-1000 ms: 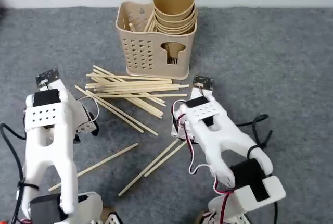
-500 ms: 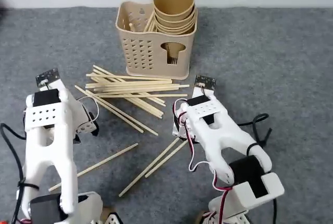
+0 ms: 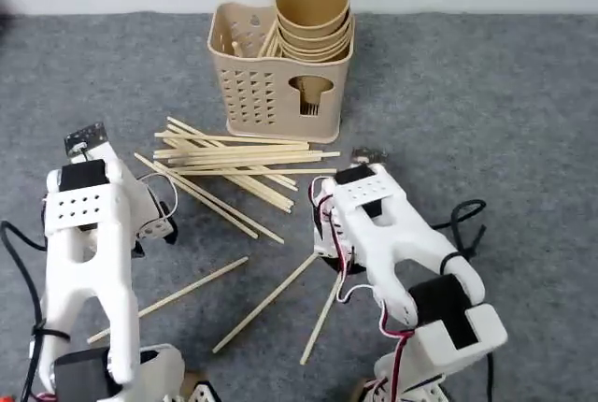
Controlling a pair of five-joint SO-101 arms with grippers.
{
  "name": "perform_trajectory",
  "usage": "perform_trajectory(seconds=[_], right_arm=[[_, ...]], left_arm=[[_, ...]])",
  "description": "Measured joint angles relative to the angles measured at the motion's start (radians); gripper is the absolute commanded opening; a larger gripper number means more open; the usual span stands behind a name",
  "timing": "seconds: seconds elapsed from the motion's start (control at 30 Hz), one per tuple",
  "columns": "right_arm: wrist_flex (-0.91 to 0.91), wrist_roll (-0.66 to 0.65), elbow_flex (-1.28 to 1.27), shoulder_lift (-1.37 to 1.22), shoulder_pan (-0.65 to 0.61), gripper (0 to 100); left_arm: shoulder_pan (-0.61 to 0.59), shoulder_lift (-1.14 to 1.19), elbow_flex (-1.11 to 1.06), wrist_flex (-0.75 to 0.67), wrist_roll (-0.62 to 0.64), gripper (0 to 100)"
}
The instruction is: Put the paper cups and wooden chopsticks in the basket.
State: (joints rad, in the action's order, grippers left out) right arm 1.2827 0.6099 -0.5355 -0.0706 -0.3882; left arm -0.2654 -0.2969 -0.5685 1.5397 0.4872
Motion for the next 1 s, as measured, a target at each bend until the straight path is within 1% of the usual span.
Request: perform_trajectory(seconds=[0.1, 0.23, 0.43, 0.57, 0.63, 0.73, 0.8, 0.87, 1.0], right_arm=[[0.06, -0.06, 0.02, 0.063, -0.026, 0.8], [0.077, -0.104, 0.055, 0.17, -0.1, 0.8], [0.081, -0.115, 0.163, 0.33, -0.256, 0.8], [0.057, -0.204, 0.255, 0.407, -0.368, 0.8], [-0.002, -0.239, 0.292, 0.434, -0.408, 0.8], [-0.13, -0.258, 0.345, 0.457, -0.419, 0.8], [-0.235, -0.265, 0.358, 0.46, -0.402, 0.8], [-0.351, -0.301, 0.358, 0.46, -0.376, 0.8], [-0.615, -0.445, 0.358, 0.443, -0.296, 0.8]], left_arm=[[0.0, 0.0, 0.0, 0.0, 0.0, 16], [0.0, 0.0, 0.0, 0.0, 0.0, 16], [0.0, 0.0, -0.012, 0.0, 0.0, 16], [0.0, 0.0, -0.028, 0.0, 0.0, 16], [0.0, 0.0, -0.032, 0.0, 0.0, 16], [0.0, 0.0, -0.034, 0.0, 0.0, 16], [0.0, 0.0, -0.034, 0.0, 0.0, 16], [0.0, 0.0, -0.034, 0.0, 0.0, 16], [0.0, 0.0, -0.034, 0.0, 0.0, 16]])
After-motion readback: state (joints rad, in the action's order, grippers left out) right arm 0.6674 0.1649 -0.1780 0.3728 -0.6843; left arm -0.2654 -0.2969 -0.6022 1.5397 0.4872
